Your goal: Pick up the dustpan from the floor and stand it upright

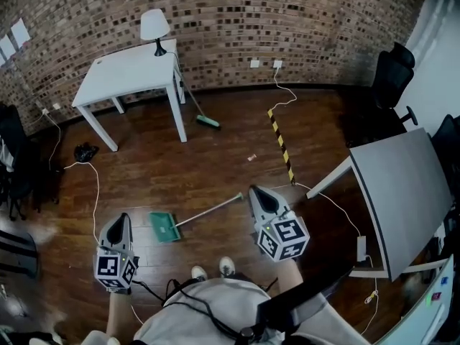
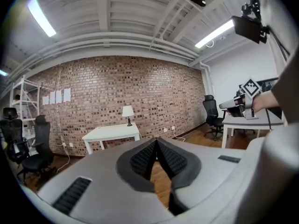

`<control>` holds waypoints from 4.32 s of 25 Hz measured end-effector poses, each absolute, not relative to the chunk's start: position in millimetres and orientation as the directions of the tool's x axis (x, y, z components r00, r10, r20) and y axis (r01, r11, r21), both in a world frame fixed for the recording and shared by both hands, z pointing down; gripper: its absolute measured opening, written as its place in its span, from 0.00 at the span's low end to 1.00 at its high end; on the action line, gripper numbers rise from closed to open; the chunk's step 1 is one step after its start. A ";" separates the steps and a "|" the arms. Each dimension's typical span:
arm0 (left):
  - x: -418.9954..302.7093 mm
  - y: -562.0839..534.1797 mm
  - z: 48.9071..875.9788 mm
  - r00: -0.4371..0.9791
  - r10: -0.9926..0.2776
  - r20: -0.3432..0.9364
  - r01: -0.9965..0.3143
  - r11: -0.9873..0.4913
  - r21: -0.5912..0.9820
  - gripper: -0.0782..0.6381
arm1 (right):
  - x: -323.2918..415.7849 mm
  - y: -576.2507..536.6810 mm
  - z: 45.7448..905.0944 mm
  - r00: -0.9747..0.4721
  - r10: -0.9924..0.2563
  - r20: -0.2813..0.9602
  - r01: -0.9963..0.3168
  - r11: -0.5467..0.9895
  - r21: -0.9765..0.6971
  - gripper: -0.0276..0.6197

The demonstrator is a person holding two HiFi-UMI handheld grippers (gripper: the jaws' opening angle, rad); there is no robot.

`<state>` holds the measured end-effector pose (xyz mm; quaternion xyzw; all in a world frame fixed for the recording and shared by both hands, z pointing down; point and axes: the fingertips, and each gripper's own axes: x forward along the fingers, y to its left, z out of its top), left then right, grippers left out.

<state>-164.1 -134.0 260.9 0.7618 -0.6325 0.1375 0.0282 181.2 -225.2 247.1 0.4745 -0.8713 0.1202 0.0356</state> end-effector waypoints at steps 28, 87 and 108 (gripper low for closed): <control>-141.6 -296.3 536.4 0.481 -0.713 0.511 -0.796 -0.600 -0.087 0.28 | 117.5 -355.1 532.3 -0.657 -0.649 0.385 -0.751 0.608 -0.257 0.31; -59.0 -372.8 1174.1 0.548 -0.245 0.800 -0.425 -0.905 0.014 0.25 | 109.3 -466.2 1033.9 -0.525 -0.801 0.289 -0.798 0.344 -0.495 0.24; -9.4 -407.7 1049.6 0.835 -0.444 0.327 -0.478 -0.878 0.029 0.26 | 34.3 -443.0 800.3 -0.666 -0.745 -0.032 -0.746 0.665 0.036 0.21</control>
